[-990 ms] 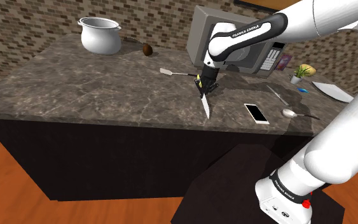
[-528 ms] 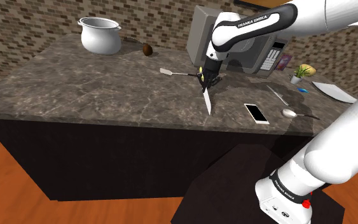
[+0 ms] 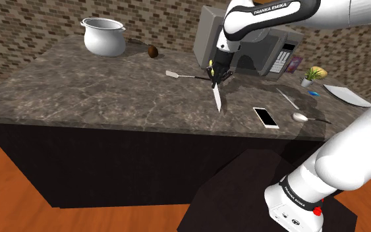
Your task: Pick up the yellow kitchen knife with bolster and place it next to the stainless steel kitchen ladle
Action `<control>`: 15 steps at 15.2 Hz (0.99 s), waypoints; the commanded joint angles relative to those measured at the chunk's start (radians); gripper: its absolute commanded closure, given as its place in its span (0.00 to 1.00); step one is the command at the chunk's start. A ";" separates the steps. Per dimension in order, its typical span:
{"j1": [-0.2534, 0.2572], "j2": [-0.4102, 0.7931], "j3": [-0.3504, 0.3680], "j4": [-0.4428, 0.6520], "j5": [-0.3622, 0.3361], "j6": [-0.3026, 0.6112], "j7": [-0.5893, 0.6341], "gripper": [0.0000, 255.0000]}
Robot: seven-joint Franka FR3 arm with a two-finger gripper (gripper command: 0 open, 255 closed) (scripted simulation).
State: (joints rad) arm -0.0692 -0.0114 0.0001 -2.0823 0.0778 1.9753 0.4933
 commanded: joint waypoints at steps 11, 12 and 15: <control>-0.081 -0.087 -0.088 -0.036 -0.029 -0.061 -0.153 1.00; -0.092 -0.093 -0.101 -0.042 -0.034 -0.062 -0.175 1.00; -0.127 -0.104 -0.142 -0.053 -0.048 -0.065 -0.244 1.00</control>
State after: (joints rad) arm -0.1826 -0.1061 -0.1266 -2.1183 0.0355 1.9038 0.2768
